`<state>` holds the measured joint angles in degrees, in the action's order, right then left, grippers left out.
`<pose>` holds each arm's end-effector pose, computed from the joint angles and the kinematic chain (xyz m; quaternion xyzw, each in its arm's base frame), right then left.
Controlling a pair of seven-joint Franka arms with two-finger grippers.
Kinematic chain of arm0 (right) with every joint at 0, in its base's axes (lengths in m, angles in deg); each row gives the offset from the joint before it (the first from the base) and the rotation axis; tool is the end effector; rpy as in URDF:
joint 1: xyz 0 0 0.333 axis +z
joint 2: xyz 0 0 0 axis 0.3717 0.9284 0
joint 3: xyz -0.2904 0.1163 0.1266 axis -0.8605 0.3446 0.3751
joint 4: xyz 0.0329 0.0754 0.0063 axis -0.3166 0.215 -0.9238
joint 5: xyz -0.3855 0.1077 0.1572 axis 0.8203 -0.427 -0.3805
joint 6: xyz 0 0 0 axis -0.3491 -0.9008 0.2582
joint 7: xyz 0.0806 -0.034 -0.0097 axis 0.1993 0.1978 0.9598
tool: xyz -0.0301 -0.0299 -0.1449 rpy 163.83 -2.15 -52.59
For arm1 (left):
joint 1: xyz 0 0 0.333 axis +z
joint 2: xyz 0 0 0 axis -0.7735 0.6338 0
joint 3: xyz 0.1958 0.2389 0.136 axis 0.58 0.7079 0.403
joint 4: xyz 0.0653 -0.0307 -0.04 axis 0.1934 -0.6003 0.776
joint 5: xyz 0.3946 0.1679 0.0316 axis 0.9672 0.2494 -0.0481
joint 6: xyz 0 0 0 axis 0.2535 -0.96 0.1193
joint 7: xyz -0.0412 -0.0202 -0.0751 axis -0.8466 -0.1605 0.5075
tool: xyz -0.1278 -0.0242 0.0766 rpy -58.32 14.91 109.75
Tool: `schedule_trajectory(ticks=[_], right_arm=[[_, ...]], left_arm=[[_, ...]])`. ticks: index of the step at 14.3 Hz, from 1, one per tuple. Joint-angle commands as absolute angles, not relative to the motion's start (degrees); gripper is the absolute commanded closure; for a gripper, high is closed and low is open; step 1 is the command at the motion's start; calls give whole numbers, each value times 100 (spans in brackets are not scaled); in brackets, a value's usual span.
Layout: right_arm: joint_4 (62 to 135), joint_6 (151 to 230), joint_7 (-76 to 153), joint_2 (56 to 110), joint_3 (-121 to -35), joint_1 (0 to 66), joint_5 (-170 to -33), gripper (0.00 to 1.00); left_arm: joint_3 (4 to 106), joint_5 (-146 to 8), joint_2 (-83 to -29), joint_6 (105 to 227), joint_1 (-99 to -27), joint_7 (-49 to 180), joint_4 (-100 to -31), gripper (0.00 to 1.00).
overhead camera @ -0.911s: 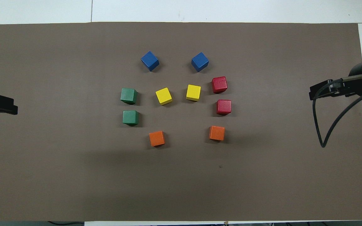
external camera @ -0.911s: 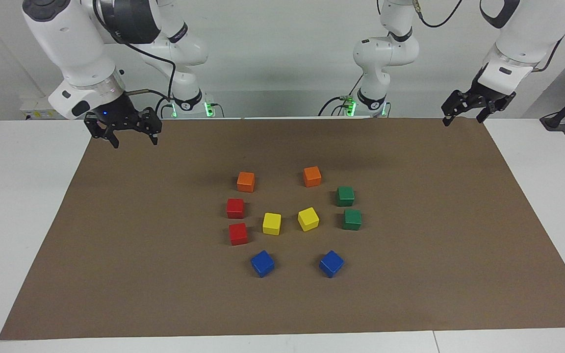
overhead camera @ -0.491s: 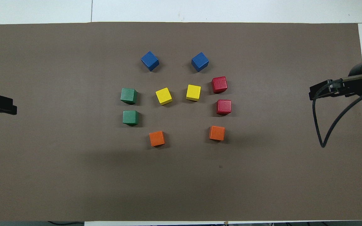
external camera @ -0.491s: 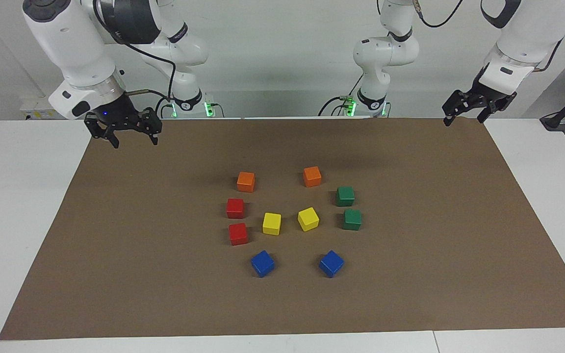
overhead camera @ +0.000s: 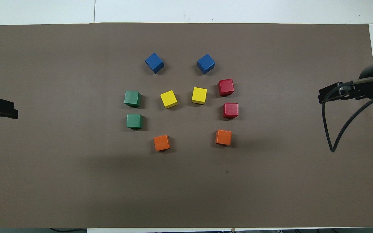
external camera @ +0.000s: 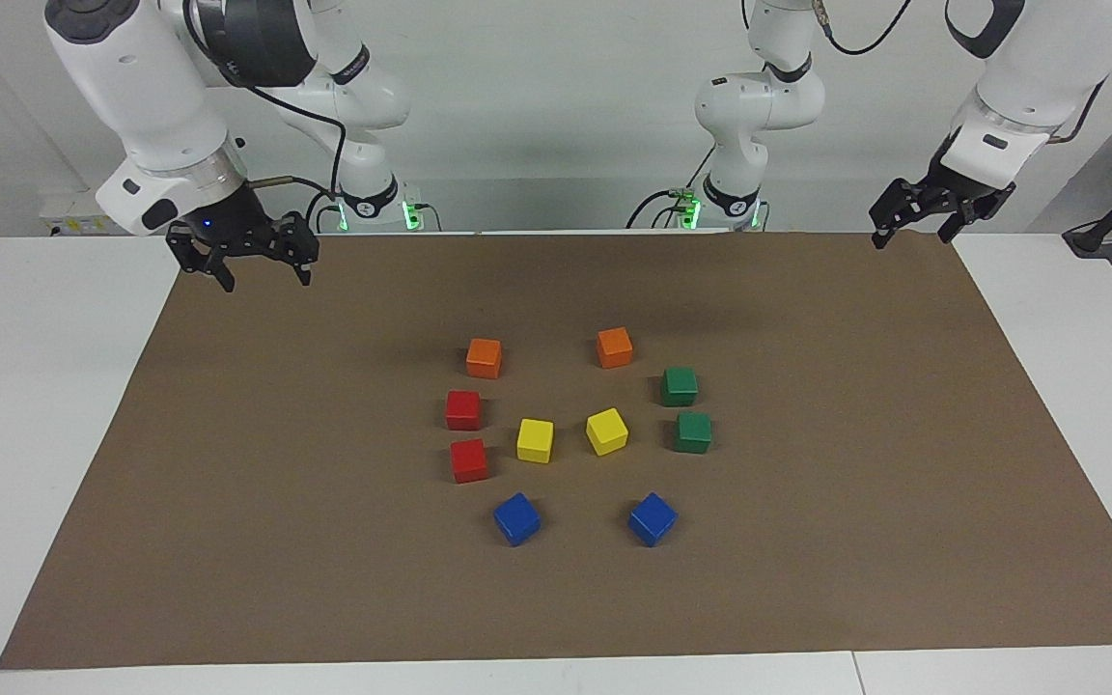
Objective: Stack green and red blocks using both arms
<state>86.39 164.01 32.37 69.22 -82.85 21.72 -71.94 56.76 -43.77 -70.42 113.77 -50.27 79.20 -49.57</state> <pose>0.5970 0.0261 0.5754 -0.9992 -0.0336 0.0198 0.0065 0.5570 -0.0076 0.6057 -0.9995 -0.0050 0.0319 0.0045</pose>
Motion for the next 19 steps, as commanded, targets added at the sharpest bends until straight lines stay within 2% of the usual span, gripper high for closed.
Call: schedule_trajectory(ticks=[1,3,7,9,11,16,19], right_arm=[[8719,16381,3007,6893,-8179,2191,-7150,0],[8728,16495,2603,6919,-8152,2487,-7159,0],[8859,16924,1891,7139,-8143,2963,-7159,0],[8948,17285,1487,7349,-8143,3218,-7159,0],[8992,17636,1109,7587,-8143,3438,-7159,0],[9413,18796,721,8044,-8143,3659,-7159,0],[9422,18938,589,8299,-8143,3676,-7150,0]], left_arm=[[5632,-4333,-7273,11819,-5285,7875,-5475,0],[5623,-4333,-7449,12461,-5768,7368,-6117,0],[5615,-4438,-7344,13691,-6621,6688,-6987,0],[5623,-4456,-7073,14254,-6929,6618,-7305,0],[5623,-4456,-6652,14703,-7149,6486,-7385,0],[5623,-4456,-6044,15442,-7264,6477,-7535,0],[5615,-4465,-5868,15618,-7282,6477,-7535,0]])
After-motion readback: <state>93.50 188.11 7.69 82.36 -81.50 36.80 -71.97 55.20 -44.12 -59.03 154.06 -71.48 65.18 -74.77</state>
